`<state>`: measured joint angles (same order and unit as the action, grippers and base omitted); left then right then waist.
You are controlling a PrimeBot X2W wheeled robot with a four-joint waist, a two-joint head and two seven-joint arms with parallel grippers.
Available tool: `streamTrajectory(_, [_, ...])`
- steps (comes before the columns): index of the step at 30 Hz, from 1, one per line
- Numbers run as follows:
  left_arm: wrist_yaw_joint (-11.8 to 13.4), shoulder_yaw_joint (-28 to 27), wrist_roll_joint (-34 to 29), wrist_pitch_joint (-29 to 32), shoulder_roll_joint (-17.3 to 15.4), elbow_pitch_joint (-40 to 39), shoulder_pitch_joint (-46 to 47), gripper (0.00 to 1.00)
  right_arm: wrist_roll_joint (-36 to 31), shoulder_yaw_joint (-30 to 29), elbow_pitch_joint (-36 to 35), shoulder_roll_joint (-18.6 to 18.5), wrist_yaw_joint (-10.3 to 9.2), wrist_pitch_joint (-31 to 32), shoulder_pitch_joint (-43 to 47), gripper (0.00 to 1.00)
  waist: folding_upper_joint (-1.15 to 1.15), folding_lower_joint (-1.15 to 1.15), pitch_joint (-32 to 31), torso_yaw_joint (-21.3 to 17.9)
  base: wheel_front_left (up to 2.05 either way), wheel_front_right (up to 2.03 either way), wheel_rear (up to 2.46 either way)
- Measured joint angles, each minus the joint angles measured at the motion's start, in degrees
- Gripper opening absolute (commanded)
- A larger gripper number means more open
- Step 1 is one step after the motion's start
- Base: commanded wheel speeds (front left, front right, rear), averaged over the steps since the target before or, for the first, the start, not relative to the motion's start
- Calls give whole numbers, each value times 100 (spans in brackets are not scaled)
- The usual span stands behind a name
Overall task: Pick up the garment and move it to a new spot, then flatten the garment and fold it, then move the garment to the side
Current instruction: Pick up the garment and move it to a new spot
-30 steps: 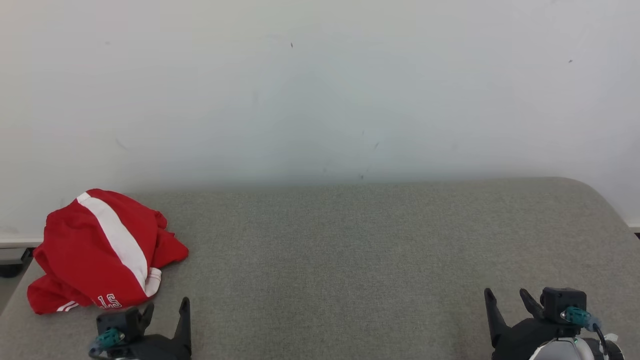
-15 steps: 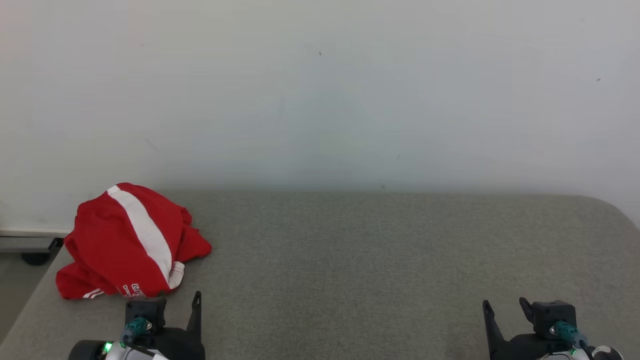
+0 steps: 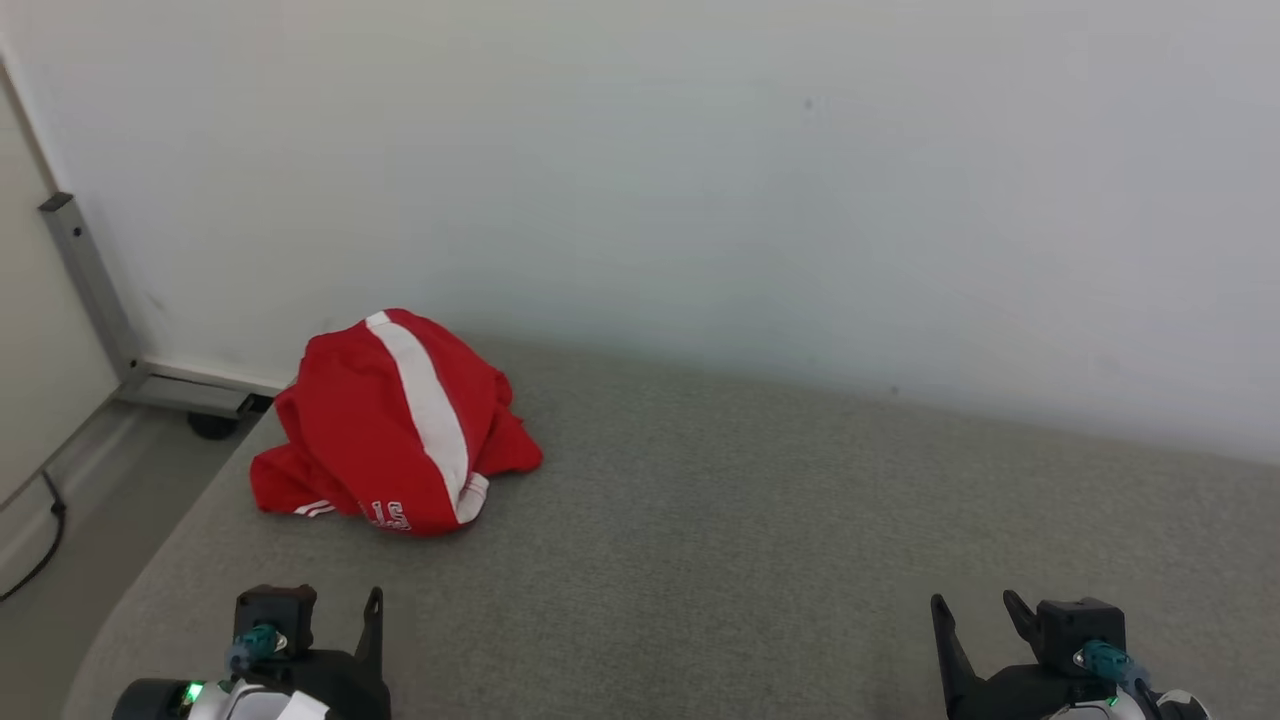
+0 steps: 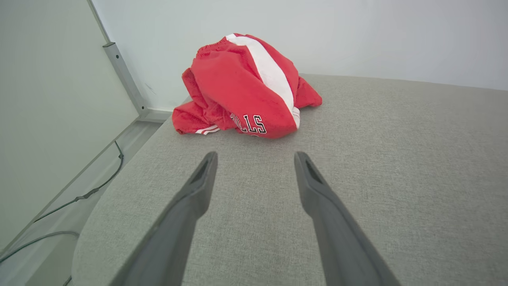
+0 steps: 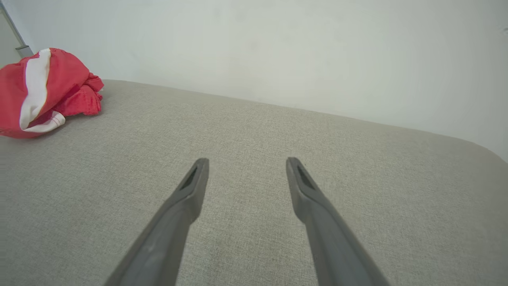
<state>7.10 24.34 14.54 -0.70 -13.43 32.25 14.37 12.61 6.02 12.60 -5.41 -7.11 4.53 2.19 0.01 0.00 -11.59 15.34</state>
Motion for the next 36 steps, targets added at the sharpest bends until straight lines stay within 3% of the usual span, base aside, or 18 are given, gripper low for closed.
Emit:
streamTrajectory(7, [1,-226,56,74,-75,-64,1,100,0,135,13,46,2,-1,-140,100,0,0,87,474,0,0,0])
streamTrajectory(13, [-15,-208,166,235,69,-59,26,100,0,124,-11,53,3,-4,-153,100,0,0,175,597,0,0,0])
streamTrajectory(15, [-165,-124,213,330,131,-43,65,100,0,126,-101,53,3,-5,-121,100,0,0,208,601,0,0,0])
streamTrajectory(16, [-368,-30,221,430,134,4,224,100,0,130,-225,48,4,-4,-111,100,0,0,256,599,0,0,0])
streamTrajectory(24, [-661,-77,421,913,246,286,1276,100,-3,274,-838,-34,66,98,18,100,0,0,575,506,0,0,0])
streamTrajectory(36, [-454,-436,509,1850,153,1120,2647,100,-218,464,-2102,-516,292,633,74,100,0,1,1427,-47,0,0,0])
